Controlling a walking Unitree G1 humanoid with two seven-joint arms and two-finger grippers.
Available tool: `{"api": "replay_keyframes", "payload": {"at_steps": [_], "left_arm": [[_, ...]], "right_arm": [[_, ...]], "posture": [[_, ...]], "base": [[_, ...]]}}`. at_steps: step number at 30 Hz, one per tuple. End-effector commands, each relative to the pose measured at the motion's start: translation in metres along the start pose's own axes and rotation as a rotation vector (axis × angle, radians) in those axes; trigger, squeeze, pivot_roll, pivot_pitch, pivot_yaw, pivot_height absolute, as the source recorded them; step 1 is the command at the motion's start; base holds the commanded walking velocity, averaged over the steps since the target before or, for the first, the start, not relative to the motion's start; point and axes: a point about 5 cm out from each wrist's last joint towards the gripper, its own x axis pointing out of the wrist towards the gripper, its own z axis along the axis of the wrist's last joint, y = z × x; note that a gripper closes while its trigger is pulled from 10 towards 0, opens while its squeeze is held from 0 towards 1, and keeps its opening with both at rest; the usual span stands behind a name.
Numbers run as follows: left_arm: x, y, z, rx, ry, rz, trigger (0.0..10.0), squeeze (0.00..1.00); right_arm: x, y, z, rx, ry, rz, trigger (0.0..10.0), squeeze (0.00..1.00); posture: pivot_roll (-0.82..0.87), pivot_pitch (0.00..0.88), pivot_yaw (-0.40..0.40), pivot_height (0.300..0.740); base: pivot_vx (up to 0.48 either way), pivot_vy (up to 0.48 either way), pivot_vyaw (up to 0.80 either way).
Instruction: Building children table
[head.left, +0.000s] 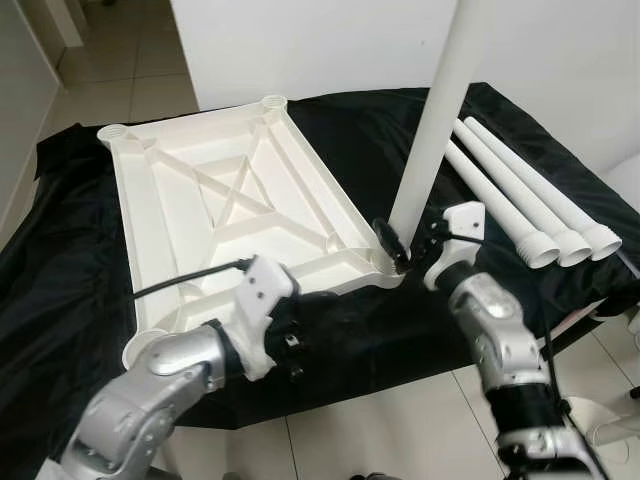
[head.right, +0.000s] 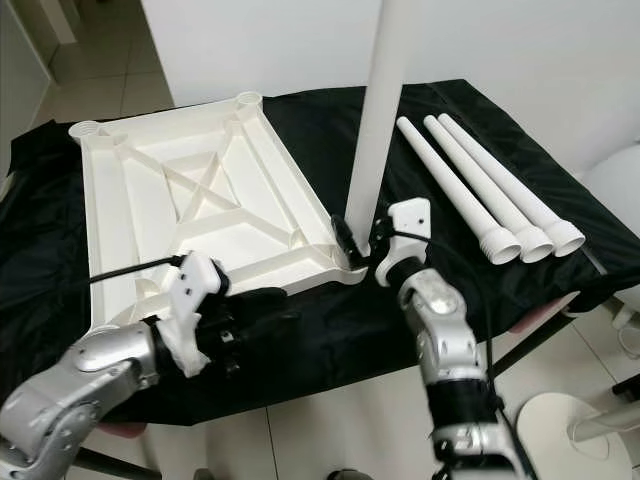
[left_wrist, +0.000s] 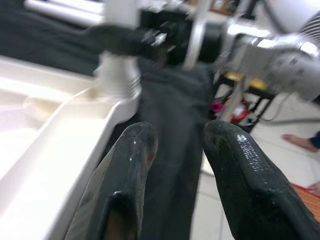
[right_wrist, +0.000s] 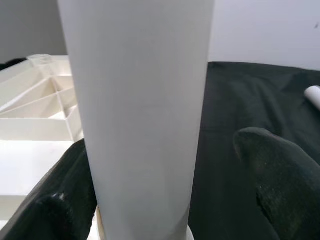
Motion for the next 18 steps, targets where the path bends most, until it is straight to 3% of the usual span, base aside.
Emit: {"api": "replay_keyframes", "payload": {"at_steps": [1,7,8,11,13,16,18], "left_arm": [[-0.005,-0.008,-0.002,0.024,0.035,-0.157,10.0,0.00],[-0.026,-0.006,-0.003,0.034,0.108,-0.198,10.0,0.00],[-0.037,-0.001,-0.004,0.034,0.156,-0.185,10.0,0.00],[-0.050,0.012,-0.007,0.053,0.206,-0.125,10.0,0.00],[-0.054,0.017,-0.007,0.060,0.220,-0.099,10.0,0.00],[-0.070,0.040,-0.010,0.059,0.262,0.005,10.0,0.00],[-0.074,0.046,-0.009,0.077,0.268,0.035,10.0,0.00]], "right_arm": [[0.000,-0.011,0.003,-0.023,-0.007,-0.025,10.0,0.00],[-0.001,-0.028,0.009,-0.028,-0.023,-0.095,10.0,0.00],[-0.001,-0.030,0.009,-0.030,-0.028,-0.103,10.0,0.00],[-0.002,-0.033,0.006,-0.023,-0.022,-0.114,10.0,0.00],[-0.002,-0.034,0.006,-0.019,-0.022,-0.119,10.0,0.00],[-0.004,-0.031,0.004,0.012,-0.035,-0.101,10.0,0.00],[-0.004,-0.029,0.004,0.024,-0.040,-0.086,10.0,0.00]], "posture": [[-0.03,0.088,0.010,0.740],[-0.03,0.088,0.009,0.740],[-0.03,0.088,0.006,0.740],[-0.03,0.090,0.010,0.740],[-0.03,0.090,0.010,0.740],[-0.03,0.091,0.013,0.740],[-0.03,0.090,0.015,0.740]], "base": [[0.000,0.000,0.00],[0.000,0.000,0.00],[0.000,0.000,0.00],[0.000,0.000,0.00],[0.000,0.000,0.00],[0.000,0.000,0.00],[0.000,0.000,0.00]]}}
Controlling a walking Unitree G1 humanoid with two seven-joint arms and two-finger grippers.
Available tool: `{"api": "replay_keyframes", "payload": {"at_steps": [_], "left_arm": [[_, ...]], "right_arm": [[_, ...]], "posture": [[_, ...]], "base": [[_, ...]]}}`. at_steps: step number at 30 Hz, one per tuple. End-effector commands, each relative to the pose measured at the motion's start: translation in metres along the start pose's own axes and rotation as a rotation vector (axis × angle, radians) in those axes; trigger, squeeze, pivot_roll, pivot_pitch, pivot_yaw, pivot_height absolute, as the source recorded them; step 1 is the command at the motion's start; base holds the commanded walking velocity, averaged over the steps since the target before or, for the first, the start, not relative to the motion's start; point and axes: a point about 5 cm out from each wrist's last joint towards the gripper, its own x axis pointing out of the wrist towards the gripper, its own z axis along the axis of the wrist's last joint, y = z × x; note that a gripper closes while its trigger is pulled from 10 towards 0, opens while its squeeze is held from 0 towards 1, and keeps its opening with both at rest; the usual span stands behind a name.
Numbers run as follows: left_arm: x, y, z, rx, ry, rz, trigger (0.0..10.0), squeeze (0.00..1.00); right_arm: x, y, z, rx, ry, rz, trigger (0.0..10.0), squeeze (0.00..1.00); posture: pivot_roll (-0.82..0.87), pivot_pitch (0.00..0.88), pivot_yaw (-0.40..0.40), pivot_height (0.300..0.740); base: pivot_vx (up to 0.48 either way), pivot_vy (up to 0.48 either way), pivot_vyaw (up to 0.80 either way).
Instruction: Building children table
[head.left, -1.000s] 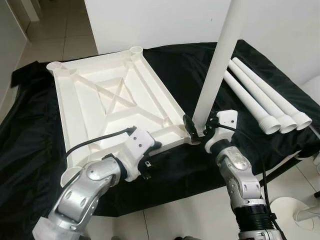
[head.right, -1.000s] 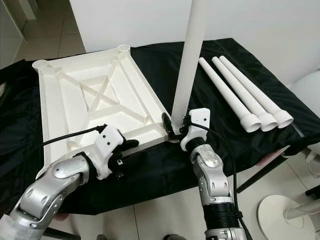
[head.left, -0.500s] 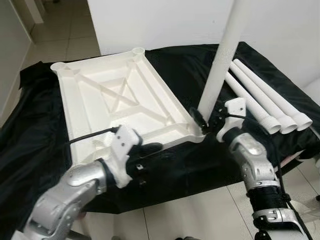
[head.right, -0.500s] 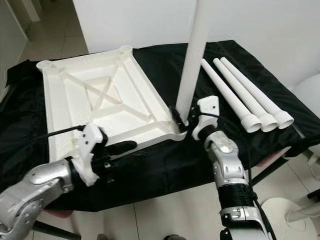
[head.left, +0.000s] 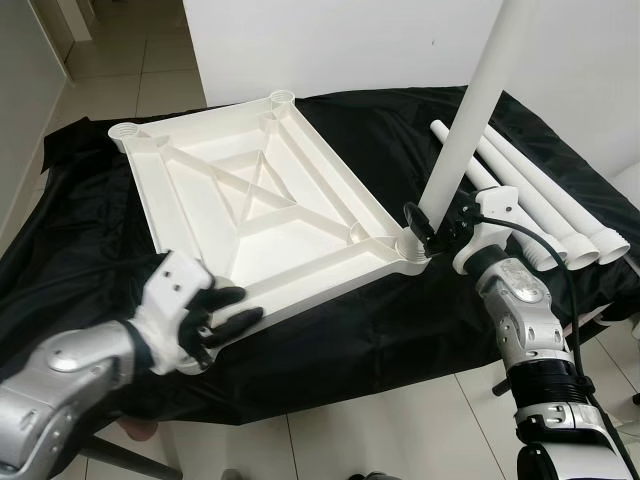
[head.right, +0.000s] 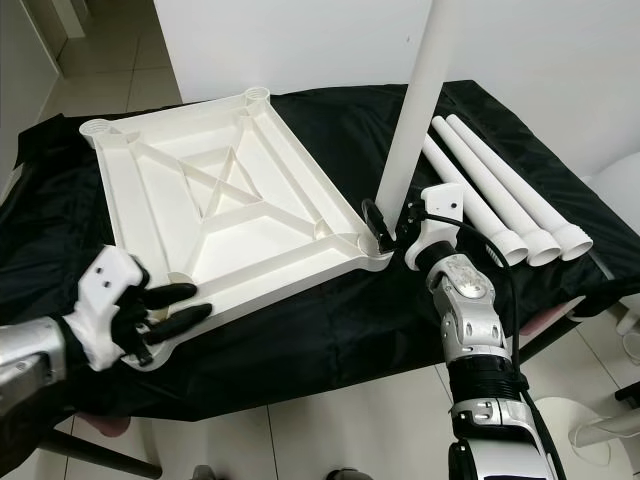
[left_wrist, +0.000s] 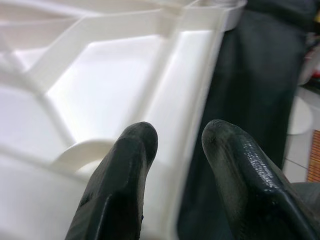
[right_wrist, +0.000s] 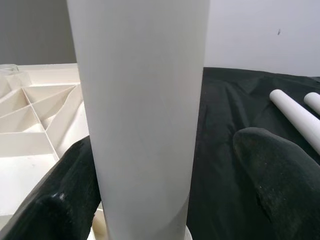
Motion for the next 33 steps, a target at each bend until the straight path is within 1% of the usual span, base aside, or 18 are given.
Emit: {"api": "replay_keyframes", "payload": {"at_steps": [1,3,4,7,10,12,15,17,18,21,22,25,29,33], "left_arm": [[-0.008,0.004,0.001,0.042,0.011,-0.177,10.0,0.00],[-0.005,0.022,0.002,0.056,0.003,-0.066,10.0,0.00],[-0.003,0.034,0.000,0.079,0.011,0.004,10.0,0.00],[0.000,0.042,-0.003,0.129,0.025,0.052,10.0,0.00],[0.004,0.047,-0.004,0.137,0.027,0.086,10.0,0.00],[0.009,0.054,-0.007,0.134,0.035,0.130,10.0,0.00],[0.013,0.061,-0.013,0.210,0.082,0.177,10.0,0.00],[0.017,0.066,-0.020,0.272,0.135,0.205,10.0,0.00],[0.018,0.067,-0.023,0.289,0.152,0.210,10.0,0.00],[0.019,0.067,-0.026,0.302,0.165,0.201,10.0,0.00],[0.019,0.068,-0.030,0.332,0.183,0.201,10.0,0.00],[0.019,0.066,-0.035,0.363,0.217,0.183,10.0,0.00],[0.018,0.062,-0.042,0.370,0.255,0.152,10.0,0.00],[0.018,0.052,-0.049,0.413,0.284,0.080,10.0,0.00]], "right_arm": [[-0.004,-0.002,0.001,0.035,-0.014,0.005,10.0,0.00],[-0.006,0.006,-0.001,0.046,-0.012,0.046,10.0,0.00],[-0.009,0.012,-0.003,0.056,-0.004,0.085,10.0,0.00],[-0.013,0.017,-0.005,0.056,0.005,0.113,10.0,0.00],[-0.015,0.017,-0.006,0.063,0.006,0.109,10.0,0.00],[-0.016,0.017,-0.006,0.066,0.005,0.106,10.0,0.00],[-0.018,0.018,-0.005,0.065,0.003,0.107,10.0,0.00],[-0.020,0.019,-0.004,0.075,0.001,0.104,10.0,0.00],[-0.021,0.019,-0.004,0.079,0.001,0.103,10.0,0.00],[-0.023,0.019,-0.004,0.080,0.001,0.099,10.0,0.00],[-0.024,0.019,-0.003,0.078,-0.001,0.090,10.0,0.00],[-0.023,0.016,-0.002,0.085,-0.004,0.076,10.0,0.00],[-0.019,0.013,-0.001,0.086,-0.006,0.075,10.0,0.00],[-0.011,0.012,0.002,0.081,-0.001,0.098,10.0,0.00]], "posture": [[-0.03,0.090,0.015,0.740],[-0.03,0.087,0.016,0.740],[-0.04,0.085,0.017,0.740],[-0.04,0.082,0.019,0.740],[-0.04,0.082,0.019,0.740],[-0.04,0.081,0.021,0.740],[-0.05,0.080,0.025,0.740],[-0.05,0.083,0.026,0.740],[-0.05,0.083,0.026,0.740],[-0.05,0.085,0.028,0.740],[-0.05,0.087,0.031,0.740],[-0.05,0.089,0.032,0.740],[-0.05,0.089,0.032,0.740],[-0.04,0.092,0.035,0.740]], "base": [[0.000,0.000,0.00],[0.000,0.000,0.00],[0.000,0.000,0.00],[0.000,0.000,0.00],[0.000,0.000,0.00],[0.000,0.000,0.00],[0.000,0.000,0.00],[0.000,0.000,0.00],[0.000,0.000,0.00],[0.000,0.000,0.00],[0.000,0.000,0.00],[0.000,0.000,0.00],[0.000,0.000,0.00],[0.000,0.000,0.00]]}}
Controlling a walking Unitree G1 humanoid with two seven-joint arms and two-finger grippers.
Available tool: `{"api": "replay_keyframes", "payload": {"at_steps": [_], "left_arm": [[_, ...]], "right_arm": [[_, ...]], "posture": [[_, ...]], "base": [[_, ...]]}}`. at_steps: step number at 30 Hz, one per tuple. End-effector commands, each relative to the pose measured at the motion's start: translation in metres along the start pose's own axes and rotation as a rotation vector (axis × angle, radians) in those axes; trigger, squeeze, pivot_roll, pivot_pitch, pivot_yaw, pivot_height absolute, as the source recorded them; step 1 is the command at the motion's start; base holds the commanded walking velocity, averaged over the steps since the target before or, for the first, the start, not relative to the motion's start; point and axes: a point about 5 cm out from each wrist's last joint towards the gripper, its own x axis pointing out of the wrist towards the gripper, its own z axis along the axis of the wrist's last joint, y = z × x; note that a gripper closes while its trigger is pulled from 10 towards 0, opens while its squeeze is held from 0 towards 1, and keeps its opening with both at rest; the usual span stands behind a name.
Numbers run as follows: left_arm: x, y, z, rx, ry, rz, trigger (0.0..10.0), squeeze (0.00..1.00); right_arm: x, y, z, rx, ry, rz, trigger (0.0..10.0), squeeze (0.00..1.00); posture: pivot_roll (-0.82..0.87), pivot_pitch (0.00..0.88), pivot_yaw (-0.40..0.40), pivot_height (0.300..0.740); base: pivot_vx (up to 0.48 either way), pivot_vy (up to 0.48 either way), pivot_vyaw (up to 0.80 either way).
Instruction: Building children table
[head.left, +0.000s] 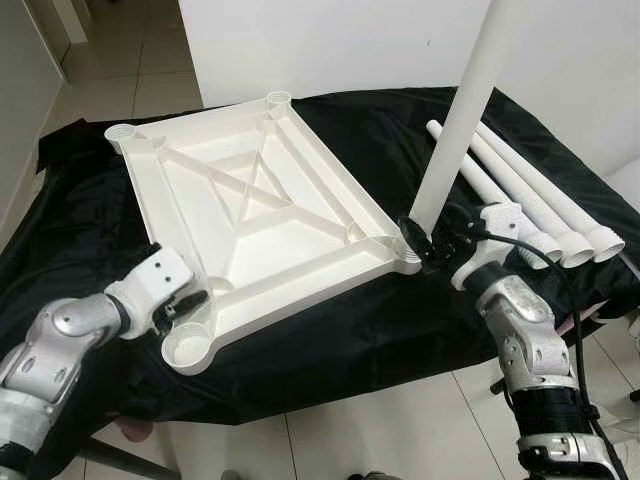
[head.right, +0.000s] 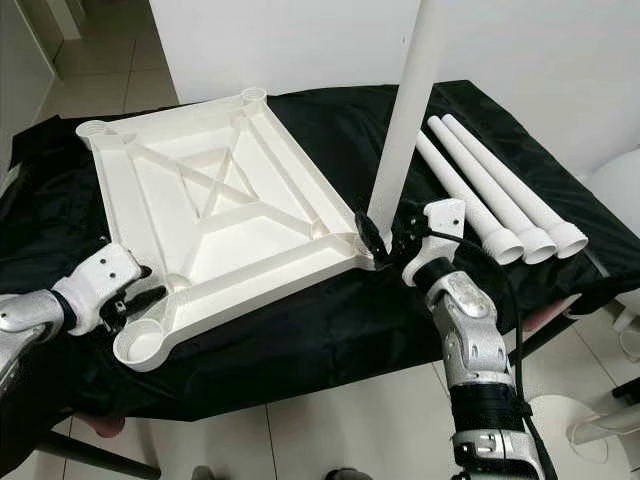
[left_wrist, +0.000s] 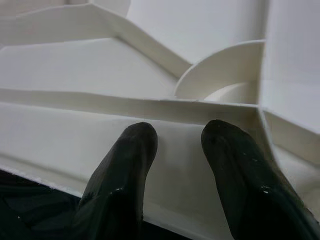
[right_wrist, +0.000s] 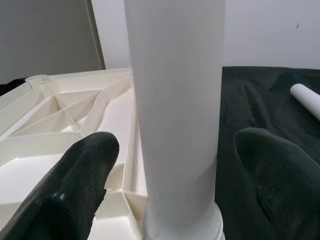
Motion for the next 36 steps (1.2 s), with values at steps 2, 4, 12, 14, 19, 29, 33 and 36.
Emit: {"api": "replay_keyframes", "payload": {"at_steps": [2,4,12,14,19,29,33,36], "left_arm": [[-0.002,-0.016,-0.007,0.014,0.033,-0.115,10.0,0.00],[-0.002,-0.020,-0.006,0.006,0.024,-0.142,10.0,0.00],[0.002,-0.052,0.019,-0.067,-0.103,-0.276,10.0,0.00],[0.003,-0.061,0.029,-0.076,-0.148,-0.314,10.0,0.00],[0.006,-0.076,0.045,-0.090,-0.212,-0.350,10.0,0.00],[0.014,-0.097,0.078,-0.131,-0.324,-0.371,10.0,0.00],[0.017,-0.088,0.076,-0.122,-0.321,-0.297,10.0,0.00],[0.015,-0.073,0.067,-0.106,-0.285,-0.225,10.0,0.00]], "right_arm": [[0.005,-0.001,0.000,0.005,0.011,0.011,10.0,0.00],[0.008,-0.002,0.000,0.002,0.012,0.010,10.0,0.00],[0.037,0.004,-0.001,-0.013,0.020,0.041,10.0,0.00],[0.047,0.011,-0.003,-0.009,0.025,0.071,10.0,0.00],[0.061,0.028,-0.006,0.010,0.032,0.144,10.0,0.00],[0.077,0.053,-0.011,-0.010,0.020,0.210,10.0,0.00],[0.071,0.047,-0.012,0.008,0.001,0.162,10.0,0.00],[0.061,0.038,-0.014,-0.001,-0.022,0.106,10.0,0.00]], "posture": [[-0.04,0.092,0.035,0.740],[-0.04,0.093,0.035,0.740],[-0.04,0.089,0.032,0.740],[-0.04,0.088,0.032,0.740],[-0.04,0.089,0.036,0.740],[-0.03,0.095,0.030,0.740],[-0.02,0.096,0.023,0.740],[-0.02,0.097,0.020,0.740]], "base": [[0.000,0.000,0.00],[0.000,0.000,0.00],[0.000,0.000,0.00],[0.000,0.000,0.00],[0.000,0.000,0.00],[0.000,0.000,0.00],[0.000,0.000,0.00],[0.000,0.000,0.00]]}}
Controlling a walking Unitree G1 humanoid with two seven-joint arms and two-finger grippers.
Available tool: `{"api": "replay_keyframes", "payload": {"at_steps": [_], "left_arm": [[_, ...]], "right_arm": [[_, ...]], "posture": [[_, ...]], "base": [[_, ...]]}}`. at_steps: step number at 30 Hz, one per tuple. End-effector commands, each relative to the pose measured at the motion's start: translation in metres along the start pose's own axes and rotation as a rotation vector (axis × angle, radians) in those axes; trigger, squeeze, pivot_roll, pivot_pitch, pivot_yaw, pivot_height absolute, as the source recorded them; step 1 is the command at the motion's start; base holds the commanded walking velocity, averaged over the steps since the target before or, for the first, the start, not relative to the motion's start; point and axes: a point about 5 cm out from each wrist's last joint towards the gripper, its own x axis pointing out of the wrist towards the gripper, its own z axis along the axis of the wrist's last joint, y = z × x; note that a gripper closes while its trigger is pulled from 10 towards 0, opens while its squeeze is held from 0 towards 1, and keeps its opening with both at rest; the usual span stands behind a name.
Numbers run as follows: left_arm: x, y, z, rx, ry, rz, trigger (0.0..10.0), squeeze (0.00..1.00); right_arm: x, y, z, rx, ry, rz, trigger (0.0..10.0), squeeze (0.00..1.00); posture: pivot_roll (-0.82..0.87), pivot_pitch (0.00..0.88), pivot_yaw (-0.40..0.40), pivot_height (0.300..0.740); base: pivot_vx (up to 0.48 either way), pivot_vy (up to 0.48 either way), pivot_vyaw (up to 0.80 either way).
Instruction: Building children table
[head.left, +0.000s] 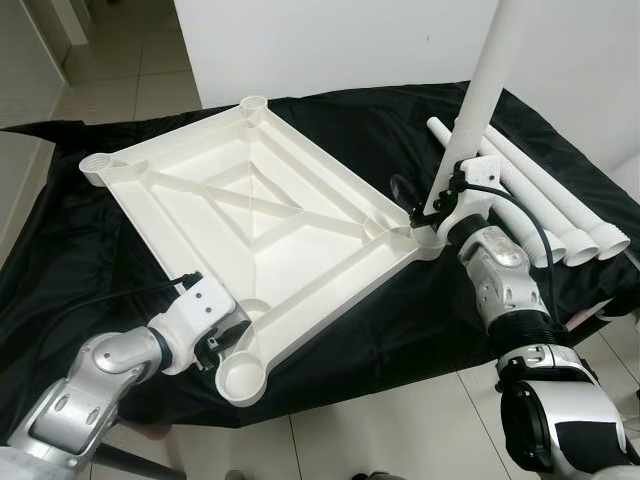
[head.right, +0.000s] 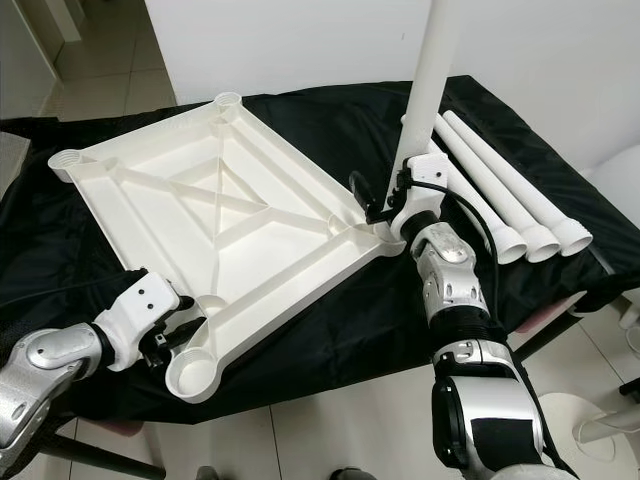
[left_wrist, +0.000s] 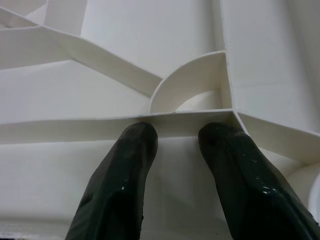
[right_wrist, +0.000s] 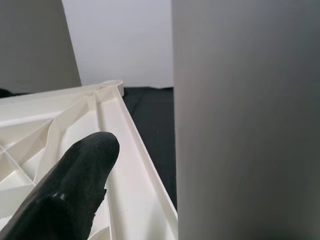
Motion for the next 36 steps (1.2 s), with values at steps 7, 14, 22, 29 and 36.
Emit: {"api": "replay_keyframes", "payload": {"at_steps": [7,14,22,29,36], "left_arm": [[-0.007,0.025,0.020,0.088,-0.100,0.034,10.0,0.00],[-0.021,0.053,0.021,0.098,-0.082,0.111,10.0,0.00],[-0.021,0.068,0.026,0.096,-0.105,0.197,10.0,0.00],[-0.020,0.076,0.026,0.116,-0.121,0.248,10.0,0.00],[-0.018,0.083,0.012,0.132,-0.075,0.248,10.0,0.00]], "right_arm": [[-0.018,0.032,-0.011,0.071,-0.056,0.102,10.0,0.00],[-0.035,0.031,-0.005,0.102,-0.104,0.069,10.0,0.00],[-0.039,0.038,-0.007,0.109,-0.073,0.091,10.0,0.00],[-0.043,0.045,-0.005,0.118,-0.052,0.154,10.0,0.00],[-0.052,0.036,-0.003,0.157,-0.028,0.168,10.0,0.00]], "posture": [[-0.03,0.101,0.021,0.740],[-0.05,0.102,0.031,0.740],[-0.05,0.094,0.030,0.740],[-0.05,0.092,0.026,0.740],[-0.05,0.075,0.025,0.740]], "base": [[0.000,0.000,0.00],[0.000,0.000,0.00],[0.000,0.000,0.00],[0.000,0.000,0.00],[0.000,0.000,0.00]]}}
